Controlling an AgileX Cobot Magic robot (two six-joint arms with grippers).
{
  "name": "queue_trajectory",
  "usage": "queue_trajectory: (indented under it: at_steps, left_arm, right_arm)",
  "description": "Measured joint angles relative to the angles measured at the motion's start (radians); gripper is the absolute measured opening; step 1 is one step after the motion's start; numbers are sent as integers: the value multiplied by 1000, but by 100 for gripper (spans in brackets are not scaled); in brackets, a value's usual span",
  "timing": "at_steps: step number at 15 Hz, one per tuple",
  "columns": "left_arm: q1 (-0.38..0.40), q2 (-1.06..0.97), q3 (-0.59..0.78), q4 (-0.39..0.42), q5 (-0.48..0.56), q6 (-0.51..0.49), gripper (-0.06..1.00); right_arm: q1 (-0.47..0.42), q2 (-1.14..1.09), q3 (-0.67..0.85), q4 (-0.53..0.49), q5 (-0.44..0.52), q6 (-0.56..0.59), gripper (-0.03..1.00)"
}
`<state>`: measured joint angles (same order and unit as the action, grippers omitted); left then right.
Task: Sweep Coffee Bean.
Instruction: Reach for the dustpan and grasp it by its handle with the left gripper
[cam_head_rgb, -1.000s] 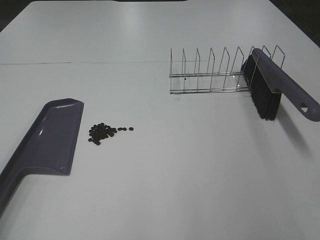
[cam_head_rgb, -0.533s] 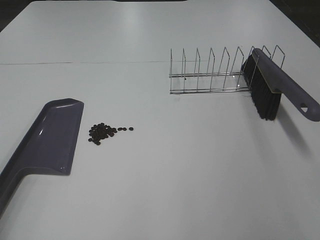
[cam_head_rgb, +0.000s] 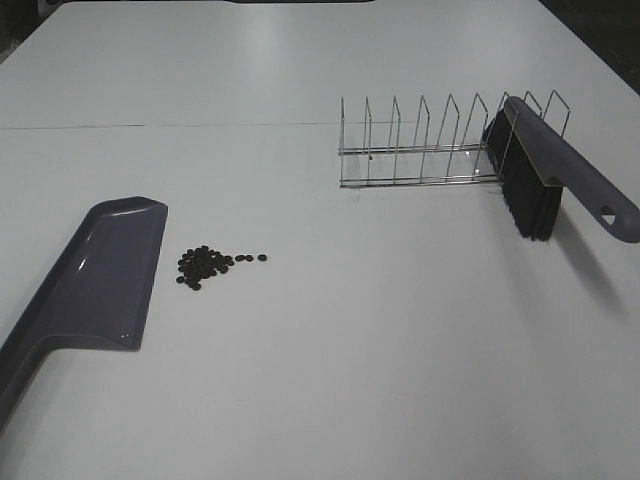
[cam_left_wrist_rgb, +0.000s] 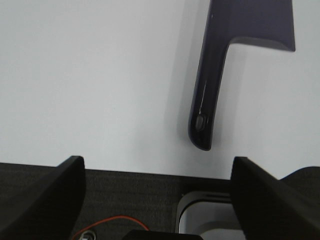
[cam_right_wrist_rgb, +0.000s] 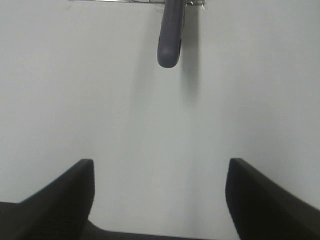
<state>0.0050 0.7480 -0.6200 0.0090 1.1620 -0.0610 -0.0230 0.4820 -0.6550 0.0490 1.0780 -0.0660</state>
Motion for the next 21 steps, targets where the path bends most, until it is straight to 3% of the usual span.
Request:
queue_trajectory:
  at_steps: [5, 10, 16, 20, 21]
  left_arm:
    - [0, 291, 0, -51, -245, 1, 73]
    - [-7, 594, 0, -273, -445, 178, 73]
    - [-14, 842, -36, -297, -529, 192, 73]
    - [-120, 977, -99, -298, -556, 184, 73]
    - [-142, 1014, -104, -284, -569, 132, 73]
  right_arm:
    - [0, 232, -18, 46, -2, 0, 64]
    - [0, 313, -18, 51, -11, 0, 64]
    - [0, 318, -18, 51, -20, 0, 64]
    - [0, 318, -18, 69, -20, 0, 64]
    - [0, 318, -18, 78, -18, 0, 64]
